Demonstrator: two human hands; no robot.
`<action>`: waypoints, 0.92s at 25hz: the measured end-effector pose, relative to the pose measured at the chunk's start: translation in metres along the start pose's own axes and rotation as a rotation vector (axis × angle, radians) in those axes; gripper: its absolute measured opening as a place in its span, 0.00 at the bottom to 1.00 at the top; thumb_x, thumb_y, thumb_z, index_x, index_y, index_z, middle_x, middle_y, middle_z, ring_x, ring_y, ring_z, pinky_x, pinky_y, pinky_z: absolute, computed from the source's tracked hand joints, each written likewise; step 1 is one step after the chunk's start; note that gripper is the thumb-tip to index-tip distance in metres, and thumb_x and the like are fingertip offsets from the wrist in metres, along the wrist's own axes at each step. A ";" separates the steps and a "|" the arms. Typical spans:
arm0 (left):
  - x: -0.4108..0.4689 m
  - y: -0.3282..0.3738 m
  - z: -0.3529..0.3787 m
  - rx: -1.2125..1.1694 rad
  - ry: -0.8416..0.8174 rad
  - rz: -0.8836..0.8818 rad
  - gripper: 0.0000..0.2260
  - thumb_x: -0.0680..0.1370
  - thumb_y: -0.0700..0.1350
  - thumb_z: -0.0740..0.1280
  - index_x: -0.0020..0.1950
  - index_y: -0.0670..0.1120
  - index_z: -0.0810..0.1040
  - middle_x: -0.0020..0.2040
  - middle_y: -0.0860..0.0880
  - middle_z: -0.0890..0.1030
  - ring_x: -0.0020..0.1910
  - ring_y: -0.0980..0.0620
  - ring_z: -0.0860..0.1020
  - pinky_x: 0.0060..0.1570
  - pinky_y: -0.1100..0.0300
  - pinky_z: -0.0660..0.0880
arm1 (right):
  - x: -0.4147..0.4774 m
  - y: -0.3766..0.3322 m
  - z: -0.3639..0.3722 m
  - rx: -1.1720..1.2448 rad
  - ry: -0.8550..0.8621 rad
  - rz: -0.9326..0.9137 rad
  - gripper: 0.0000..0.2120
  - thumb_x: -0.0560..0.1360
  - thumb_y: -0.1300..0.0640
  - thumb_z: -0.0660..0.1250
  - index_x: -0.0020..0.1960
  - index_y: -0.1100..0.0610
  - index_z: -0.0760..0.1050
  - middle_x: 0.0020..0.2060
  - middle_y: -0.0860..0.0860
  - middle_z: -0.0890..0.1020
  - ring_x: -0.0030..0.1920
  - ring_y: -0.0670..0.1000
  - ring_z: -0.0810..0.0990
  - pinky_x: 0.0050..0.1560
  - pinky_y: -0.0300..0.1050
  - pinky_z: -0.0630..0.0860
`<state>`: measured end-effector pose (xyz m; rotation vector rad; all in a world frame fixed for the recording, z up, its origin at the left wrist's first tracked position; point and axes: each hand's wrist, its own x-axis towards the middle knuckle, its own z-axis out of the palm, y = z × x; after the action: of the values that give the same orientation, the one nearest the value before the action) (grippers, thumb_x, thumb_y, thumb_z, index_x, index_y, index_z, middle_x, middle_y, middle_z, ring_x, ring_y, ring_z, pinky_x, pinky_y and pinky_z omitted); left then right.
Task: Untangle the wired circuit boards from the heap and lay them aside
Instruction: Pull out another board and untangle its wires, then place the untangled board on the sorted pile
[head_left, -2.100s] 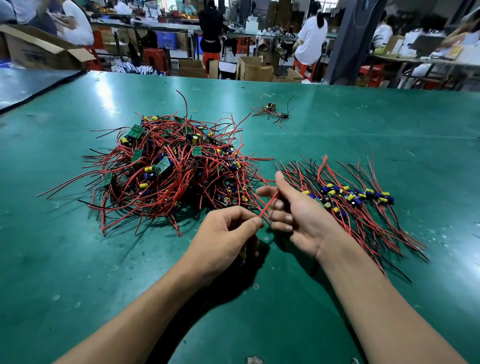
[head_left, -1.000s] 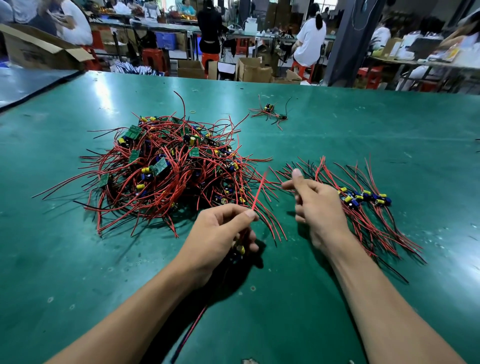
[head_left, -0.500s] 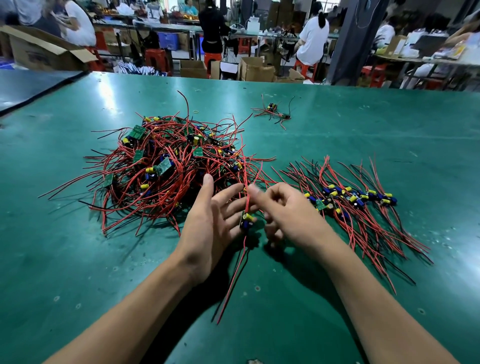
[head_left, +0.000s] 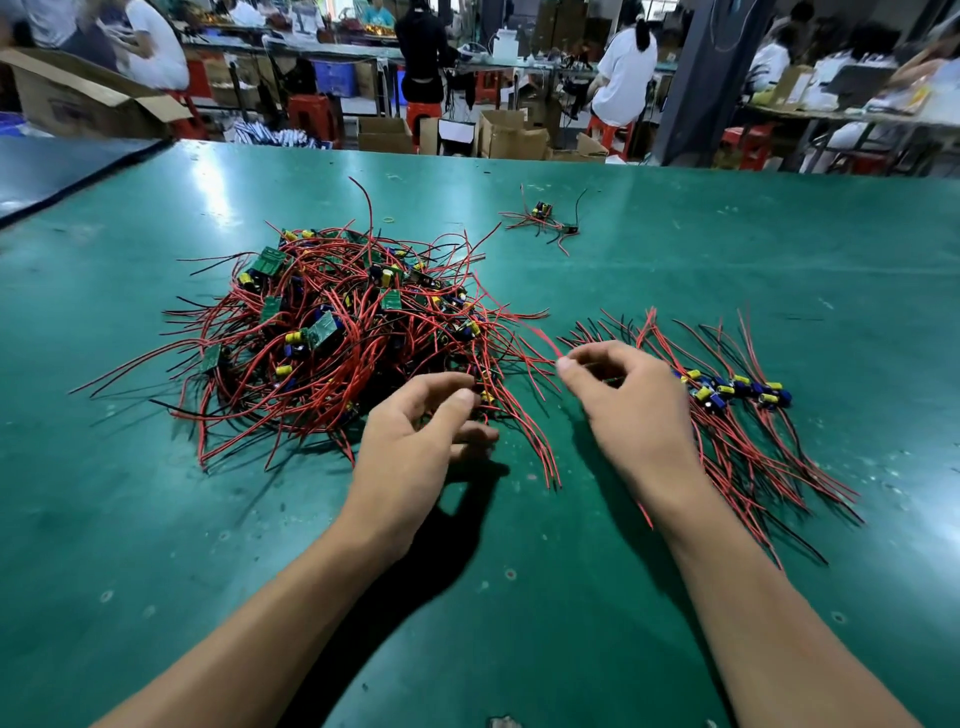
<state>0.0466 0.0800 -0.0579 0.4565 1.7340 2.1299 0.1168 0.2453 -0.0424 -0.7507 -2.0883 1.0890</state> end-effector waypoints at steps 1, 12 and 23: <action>-0.001 -0.002 -0.003 0.154 0.049 0.074 0.05 0.79 0.39 0.67 0.52 0.46 0.82 0.39 0.49 0.83 0.35 0.52 0.82 0.34 0.61 0.78 | 0.005 0.004 -0.006 -0.054 0.056 0.006 0.05 0.75 0.53 0.74 0.47 0.53 0.84 0.38 0.46 0.84 0.38 0.41 0.79 0.49 0.41 0.76; 0.005 -0.005 -0.012 0.802 0.154 0.251 0.06 0.75 0.47 0.73 0.51 0.48 0.83 0.47 0.51 0.78 0.44 0.57 0.76 0.50 0.64 0.70 | -0.007 0.000 0.007 -0.198 -0.219 -0.263 0.04 0.75 0.54 0.74 0.48 0.53 0.85 0.42 0.47 0.83 0.43 0.46 0.80 0.49 0.38 0.74; -0.010 0.009 -0.005 0.407 0.080 0.478 0.04 0.77 0.41 0.71 0.43 0.46 0.85 0.32 0.53 0.81 0.29 0.62 0.75 0.32 0.69 0.69 | -0.010 0.001 0.013 -0.256 -0.270 -0.170 0.12 0.76 0.56 0.71 0.60 0.52 0.82 0.51 0.52 0.82 0.48 0.52 0.80 0.59 0.44 0.73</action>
<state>0.0526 0.0689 -0.0501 0.9945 2.3009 2.1002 0.1136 0.2319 -0.0516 -0.5535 -2.5047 0.8789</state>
